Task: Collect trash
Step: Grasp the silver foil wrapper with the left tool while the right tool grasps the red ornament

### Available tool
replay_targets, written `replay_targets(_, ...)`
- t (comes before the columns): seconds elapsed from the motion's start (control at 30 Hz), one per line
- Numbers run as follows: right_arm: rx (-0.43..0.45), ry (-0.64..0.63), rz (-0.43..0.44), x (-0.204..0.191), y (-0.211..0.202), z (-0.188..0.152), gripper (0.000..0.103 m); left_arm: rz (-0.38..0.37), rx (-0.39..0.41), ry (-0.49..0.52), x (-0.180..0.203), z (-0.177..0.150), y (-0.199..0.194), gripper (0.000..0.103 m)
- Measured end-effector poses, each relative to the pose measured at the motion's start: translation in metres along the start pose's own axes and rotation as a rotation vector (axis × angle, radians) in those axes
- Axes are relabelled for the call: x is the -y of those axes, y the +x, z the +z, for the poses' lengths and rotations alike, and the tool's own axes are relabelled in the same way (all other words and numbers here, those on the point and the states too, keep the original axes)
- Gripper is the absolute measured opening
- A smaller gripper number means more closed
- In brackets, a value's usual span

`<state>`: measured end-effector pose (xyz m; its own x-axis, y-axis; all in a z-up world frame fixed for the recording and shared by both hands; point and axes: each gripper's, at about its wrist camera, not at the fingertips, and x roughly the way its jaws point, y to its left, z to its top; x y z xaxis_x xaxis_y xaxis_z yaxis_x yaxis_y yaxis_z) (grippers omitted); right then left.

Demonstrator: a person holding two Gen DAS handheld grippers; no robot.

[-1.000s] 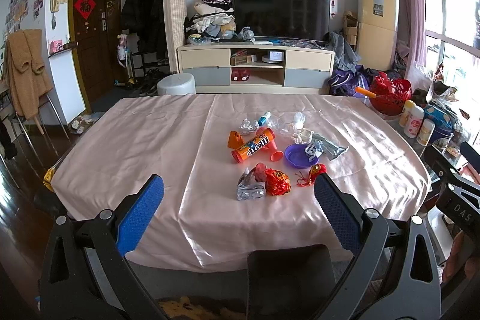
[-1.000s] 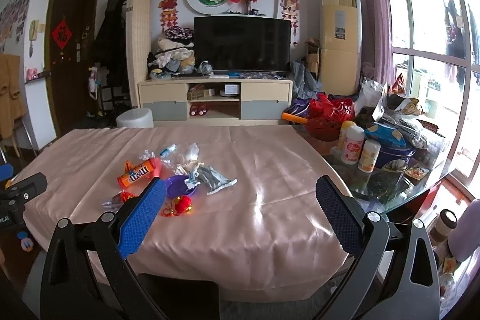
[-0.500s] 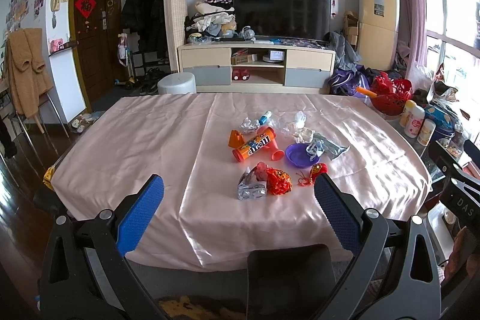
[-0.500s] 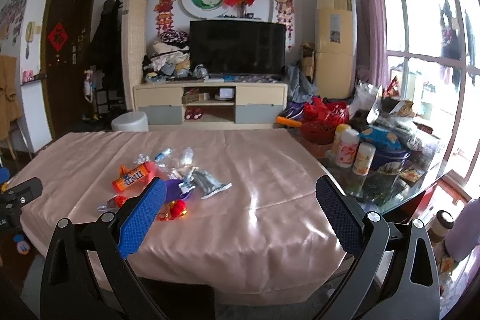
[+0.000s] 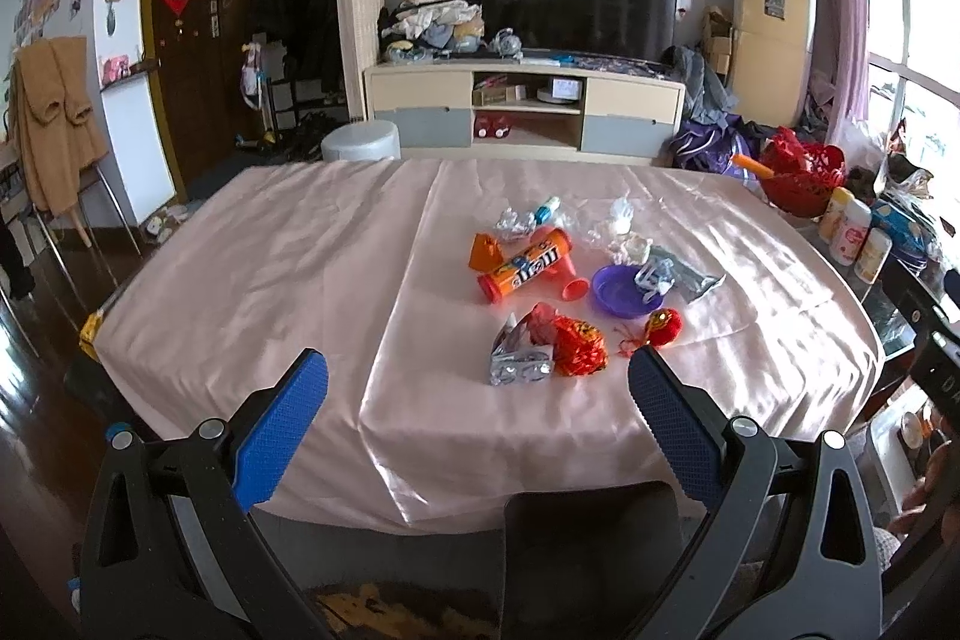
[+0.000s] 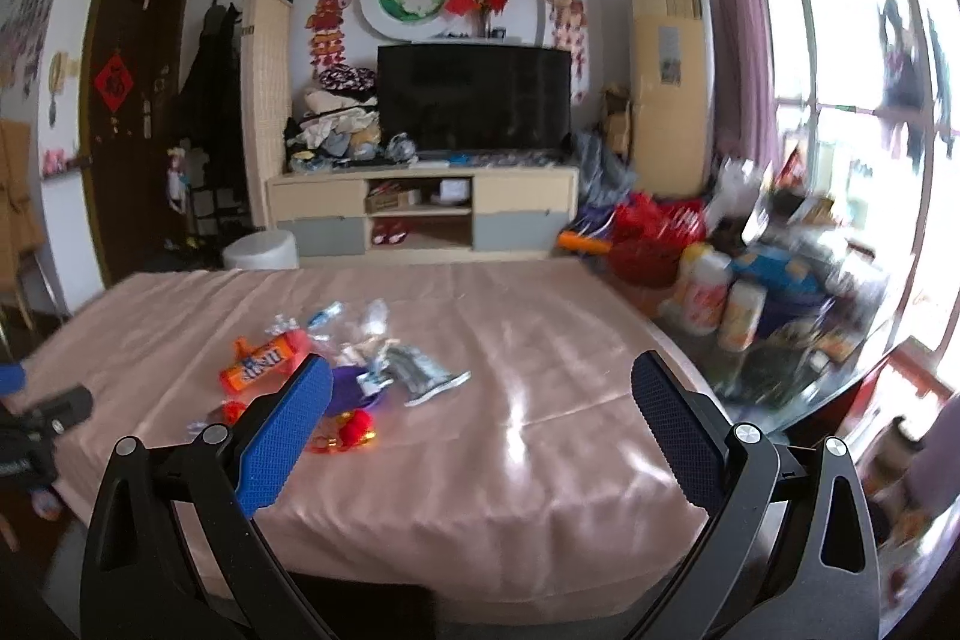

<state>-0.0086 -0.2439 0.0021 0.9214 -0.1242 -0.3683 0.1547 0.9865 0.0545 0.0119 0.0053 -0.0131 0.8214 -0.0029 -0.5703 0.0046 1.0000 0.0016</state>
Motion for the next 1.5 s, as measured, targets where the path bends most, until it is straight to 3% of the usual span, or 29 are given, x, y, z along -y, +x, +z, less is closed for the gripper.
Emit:
replay_targets(0.13, -0.050, 0.034, 0.022, 0.000, 0.020, -0.007, 0.100, 0.007, -0.048, -0.004, -0.007, -0.004, 0.021, 0.095)
replay_targets(0.3, -0.153, -0.015, 0.047, -0.013, 0.049, -0.025, 0.100, 0.047, -0.091, 0.038, -0.011, -0.010, 0.047, 0.095)
replay_targets(0.7, -0.361, 0.034, 0.118, -0.035, 0.121, -0.068, 0.100, -0.012, -0.204, 0.058, -0.012, -0.028, 0.117, 0.095)
replay_targets(0.8, -0.375, 0.036, 0.158, -0.046, 0.134, -0.074, 0.100, -0.036, -0.223, 0.073, -0.008, -0.031, 0.131, 0.095)
replay_targets(0.9, -0.381, 0.024, 0.162, -0.056, 0.147, -0.076, 0.083, -0.078, -0.241, 0.081, -0.002, -0.033, 0.143, 0.095)
replay_targets(0.97, -0.382, 0.024, 0.166, -0.060, 0.155, -0.076, 0.077, -0.090, -0.247, 0.086, 0.001, -0.034, 0.151, 0.095)
replay_targets(1.4, -0.397, 0.029, 0.174, -0.072, 0.189, -0.080, 0.075, -0.102, -0.277, 0.092, 0.010, -0.024, 0.191, 0.092)
replay_targets(1.5, -0.388, 0.000, 0.155, -0.077, 0.190, -0.081, 0.066, -0.101, -0.268, 0.101, 0.011, -0.023, 0.191, 0.085)
